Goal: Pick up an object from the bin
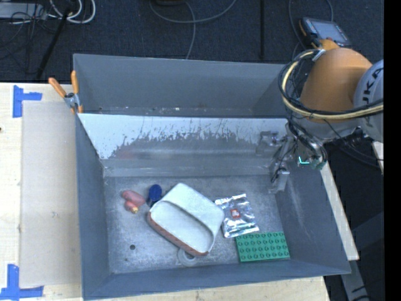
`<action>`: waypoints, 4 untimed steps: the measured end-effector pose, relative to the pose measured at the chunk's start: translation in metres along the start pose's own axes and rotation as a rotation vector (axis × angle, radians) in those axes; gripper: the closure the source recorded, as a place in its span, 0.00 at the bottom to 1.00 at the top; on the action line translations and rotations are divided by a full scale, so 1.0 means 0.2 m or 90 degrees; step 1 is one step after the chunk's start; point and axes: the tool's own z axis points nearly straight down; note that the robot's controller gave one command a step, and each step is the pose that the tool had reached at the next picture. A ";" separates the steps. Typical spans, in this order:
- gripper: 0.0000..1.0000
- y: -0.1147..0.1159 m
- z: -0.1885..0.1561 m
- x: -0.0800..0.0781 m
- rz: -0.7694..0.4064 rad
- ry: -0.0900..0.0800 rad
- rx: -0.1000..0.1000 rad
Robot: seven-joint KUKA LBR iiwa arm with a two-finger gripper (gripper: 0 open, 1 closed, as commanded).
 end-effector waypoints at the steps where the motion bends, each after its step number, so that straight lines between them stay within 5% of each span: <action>1: 0.00 0.17 0.52 0.18 0.017 0.002 -0.001; 2: 1.00 0.16 0.49 0.17 0.015 -0.005 0.001; 4: 1.00 0.16 0.49 0.17 0.013 -0.005 0.001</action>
Offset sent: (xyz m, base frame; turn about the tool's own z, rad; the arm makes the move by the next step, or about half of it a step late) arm -0.0348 0.0321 -0.0980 0.0281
